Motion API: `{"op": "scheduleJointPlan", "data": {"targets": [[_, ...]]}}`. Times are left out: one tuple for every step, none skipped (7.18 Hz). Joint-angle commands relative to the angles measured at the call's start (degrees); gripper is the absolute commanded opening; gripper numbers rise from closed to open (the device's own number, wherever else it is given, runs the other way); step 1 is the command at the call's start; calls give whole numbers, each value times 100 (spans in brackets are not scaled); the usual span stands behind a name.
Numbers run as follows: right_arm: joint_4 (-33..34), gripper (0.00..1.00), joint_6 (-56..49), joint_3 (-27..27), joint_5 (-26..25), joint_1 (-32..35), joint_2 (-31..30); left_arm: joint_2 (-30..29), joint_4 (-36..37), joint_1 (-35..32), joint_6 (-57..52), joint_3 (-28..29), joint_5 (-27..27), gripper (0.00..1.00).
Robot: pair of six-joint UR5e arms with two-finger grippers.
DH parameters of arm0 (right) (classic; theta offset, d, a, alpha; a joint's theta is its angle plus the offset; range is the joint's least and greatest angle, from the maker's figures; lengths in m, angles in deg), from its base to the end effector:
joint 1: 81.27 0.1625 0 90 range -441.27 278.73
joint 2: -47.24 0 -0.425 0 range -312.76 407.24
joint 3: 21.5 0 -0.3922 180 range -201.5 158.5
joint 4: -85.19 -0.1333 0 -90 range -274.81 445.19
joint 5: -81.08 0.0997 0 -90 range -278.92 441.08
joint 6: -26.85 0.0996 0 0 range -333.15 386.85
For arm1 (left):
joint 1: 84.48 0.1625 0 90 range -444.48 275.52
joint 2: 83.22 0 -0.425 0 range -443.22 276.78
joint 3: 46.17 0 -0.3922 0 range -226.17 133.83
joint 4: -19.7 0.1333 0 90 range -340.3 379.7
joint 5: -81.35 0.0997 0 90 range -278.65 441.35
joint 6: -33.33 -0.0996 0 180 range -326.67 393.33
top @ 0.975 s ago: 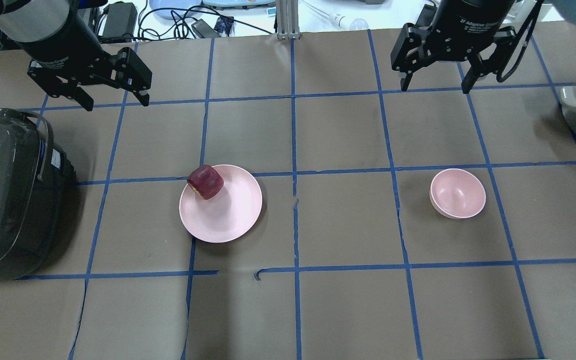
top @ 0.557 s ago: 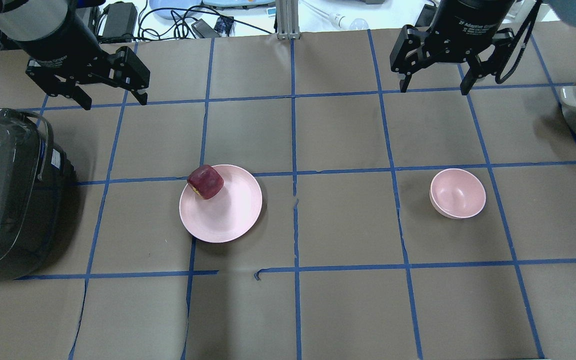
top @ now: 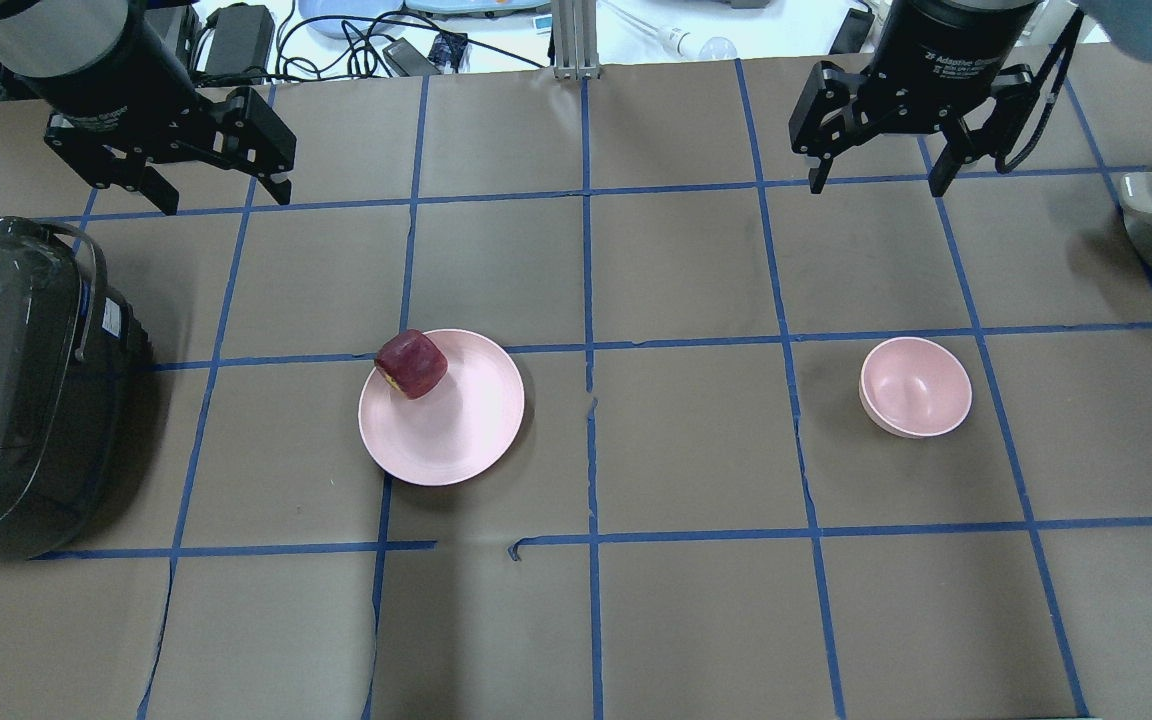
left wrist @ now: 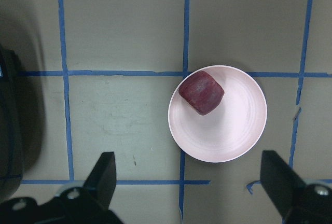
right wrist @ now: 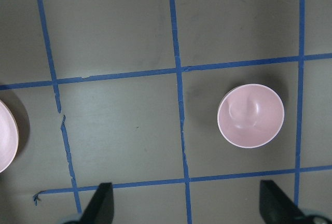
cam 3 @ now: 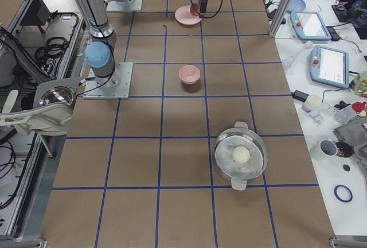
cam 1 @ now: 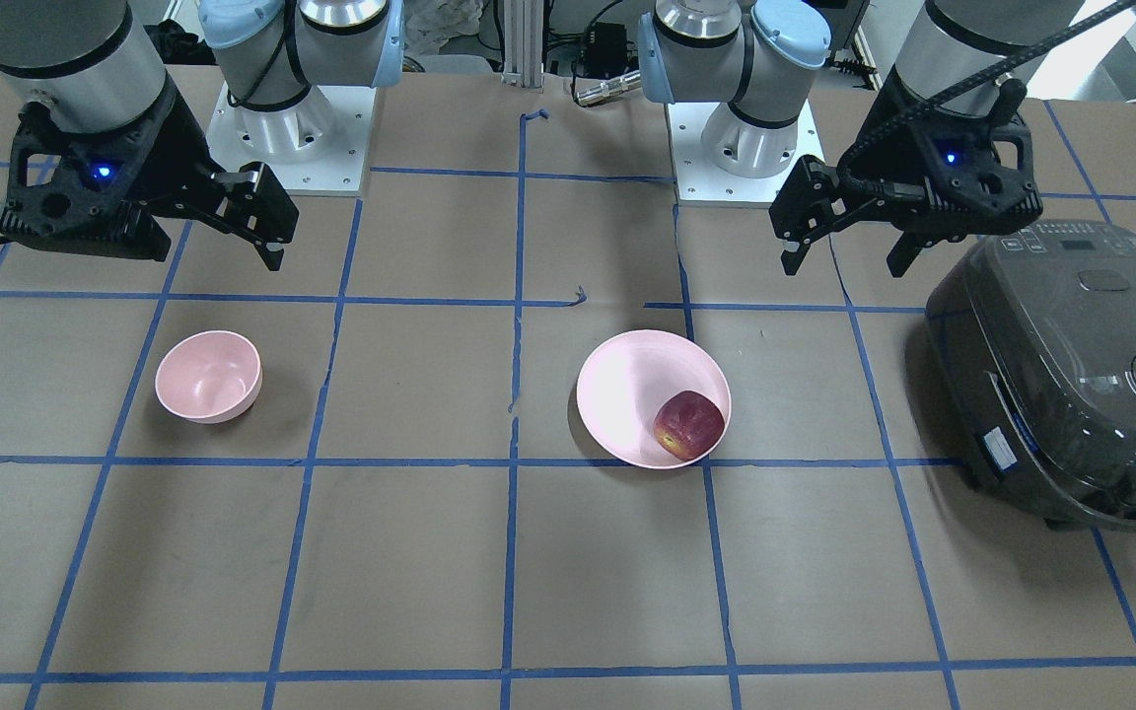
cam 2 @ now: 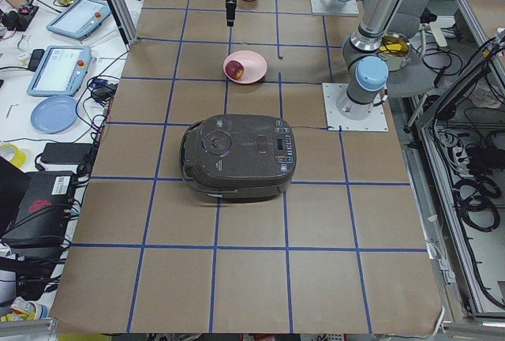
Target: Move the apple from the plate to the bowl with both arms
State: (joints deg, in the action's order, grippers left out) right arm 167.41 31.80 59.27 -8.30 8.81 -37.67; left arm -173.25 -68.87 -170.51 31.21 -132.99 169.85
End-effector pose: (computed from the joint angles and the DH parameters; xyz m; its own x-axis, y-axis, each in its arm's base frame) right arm 0.1351 -0.5219 0.5084 -0.9963 0.0854 -0.0053 0.0849 0.9943 0.0642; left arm -0.1010 -0.5074 0.5178 -0.9993 -0.0303 0.0231 -0.0321 0.9962 -0.0808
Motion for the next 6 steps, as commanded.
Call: {"op": "scheduleJointPlan", "data": {"targets": [[-66, 100, -46, 44, -18, -34, -8, 3, -2, -2, 1, 24, 10, 100], [-40, 100, -38, 105, -18, -25, -8, 12, -2, 7, 1, 24, 27, 100], [-40, 100, -46, 105, -18, -34, -8, 12, -2, -2, 1, 24, 27, 100], [-22, 100, -38, 105, -18, -25, -8, 21, -2, -11, 1, -2, 36, 100], [-13, 100, -46, 114, -9, -25, -8, 12, -2, -19, 18, 6, 27, 100], [-13, 100, -46, 106, -18, -25, -17, -14, -2, -20, 45, -46, -25, 100]]}}
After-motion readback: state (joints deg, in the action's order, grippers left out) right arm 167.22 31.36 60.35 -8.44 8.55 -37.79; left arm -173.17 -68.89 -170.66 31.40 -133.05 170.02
